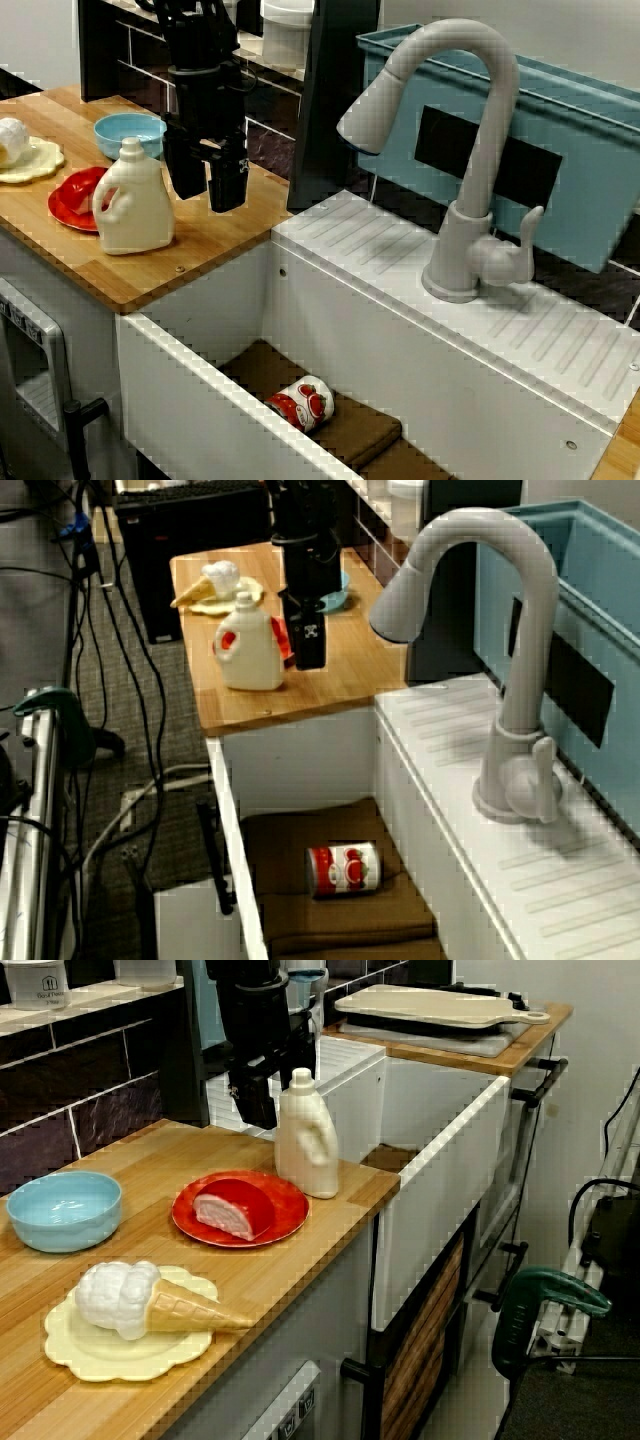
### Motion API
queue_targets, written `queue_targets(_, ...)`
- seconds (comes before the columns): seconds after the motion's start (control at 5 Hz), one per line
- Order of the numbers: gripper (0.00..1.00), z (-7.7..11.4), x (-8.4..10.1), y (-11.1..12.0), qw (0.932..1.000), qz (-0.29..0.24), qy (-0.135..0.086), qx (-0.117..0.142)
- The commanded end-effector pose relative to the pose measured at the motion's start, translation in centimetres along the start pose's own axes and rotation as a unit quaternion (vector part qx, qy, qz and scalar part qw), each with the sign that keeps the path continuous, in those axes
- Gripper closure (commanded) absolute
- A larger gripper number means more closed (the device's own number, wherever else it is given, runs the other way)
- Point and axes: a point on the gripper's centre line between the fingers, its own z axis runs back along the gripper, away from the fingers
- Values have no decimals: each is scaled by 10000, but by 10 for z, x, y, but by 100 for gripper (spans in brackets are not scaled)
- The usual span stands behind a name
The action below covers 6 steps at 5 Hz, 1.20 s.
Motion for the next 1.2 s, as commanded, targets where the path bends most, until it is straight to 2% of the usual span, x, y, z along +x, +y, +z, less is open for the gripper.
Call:
queue_targets(0.0, 0, 0, 0, 0, 10000, 0, 0, 0)
queue_targets(0.2, 0, 16, -1, 4, 9996, -264, 75, -120)
queue_targets(0.4, 0, 43, -2, 11, 9996, -168, -128, -163)
queue_targets(0.6, 0, 59, -3, 19, 9994, -59, -188, -267)
queue_targets(0.8, 0, 65, -4, 19, 9991, -73, -276, -319)
queue_targets(1.0, 0, 67, -7, 12, 9973, -566, -424, -196)
